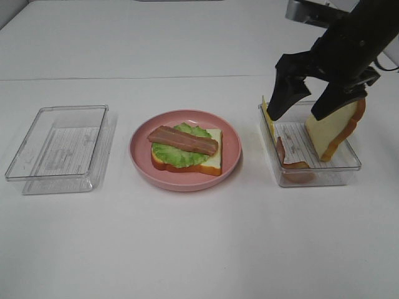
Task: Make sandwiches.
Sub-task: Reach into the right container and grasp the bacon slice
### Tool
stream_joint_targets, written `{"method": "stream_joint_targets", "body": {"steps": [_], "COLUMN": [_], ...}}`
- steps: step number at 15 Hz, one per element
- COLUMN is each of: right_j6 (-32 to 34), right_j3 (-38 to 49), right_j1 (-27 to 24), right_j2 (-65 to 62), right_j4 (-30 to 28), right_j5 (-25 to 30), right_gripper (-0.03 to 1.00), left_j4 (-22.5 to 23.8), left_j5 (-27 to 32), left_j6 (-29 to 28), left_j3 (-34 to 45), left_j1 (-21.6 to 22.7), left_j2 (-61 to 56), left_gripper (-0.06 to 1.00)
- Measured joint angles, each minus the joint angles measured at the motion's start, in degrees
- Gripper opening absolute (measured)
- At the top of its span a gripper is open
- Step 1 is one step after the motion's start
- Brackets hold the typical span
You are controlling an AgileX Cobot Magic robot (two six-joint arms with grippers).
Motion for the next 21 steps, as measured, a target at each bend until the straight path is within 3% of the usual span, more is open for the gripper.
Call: {"method": "stream_joint_targets", "body": {"steps": [12,13,17,21], "right_j6": [-0.1,-0.1,-0.1,-0.1], "right_j3": [-0.2,-0.2,-0.2,-0.2], "right_j1": [1.1,1.1,1.1,1.1], "right_j2": [13.1,13.1,13.1,13.1], "right_j4": [-1.0,-1.0,-1.5,-1.5], "right_j5": [-4.8,-4.8,-4.8,-5.0], "right_gripper": [0.83,0.79,0.43,0.41], "left_j4": [0.0,0.0,0.0,0.0], "left_j5": [0.0,0.0,0.0,0.0], "left_j6": [0.0,0.0,0.0,0.0], "left_j3": [0.0,0.0,0.0,0.0], "left_j1": [0.0,0.0,0.0,0.0], "left_j2": [0.0,0.0,0.0,0.0], "left_gripper": [0.87,0.87,0.87,0.87]}}
